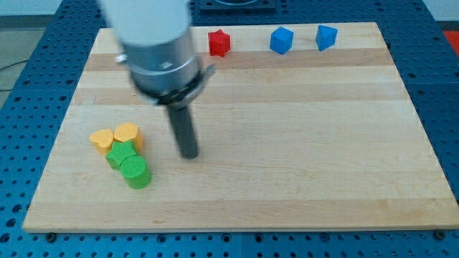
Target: Place the arm to the top right corner
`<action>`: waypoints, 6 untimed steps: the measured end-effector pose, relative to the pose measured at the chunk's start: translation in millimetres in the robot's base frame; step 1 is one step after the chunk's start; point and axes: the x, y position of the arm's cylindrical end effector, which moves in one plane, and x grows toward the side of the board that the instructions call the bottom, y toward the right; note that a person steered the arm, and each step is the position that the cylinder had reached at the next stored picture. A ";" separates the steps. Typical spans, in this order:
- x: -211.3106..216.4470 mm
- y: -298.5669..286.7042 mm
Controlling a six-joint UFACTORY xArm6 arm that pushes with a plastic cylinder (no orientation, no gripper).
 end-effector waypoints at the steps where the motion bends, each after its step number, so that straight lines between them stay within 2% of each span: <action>1: -29.5 101.5; 2: -75.6 237.4; 3: -168.8 278.2; 4: -218.0 323.1; 5: -248.8 287.7; 6: -290.9 208.8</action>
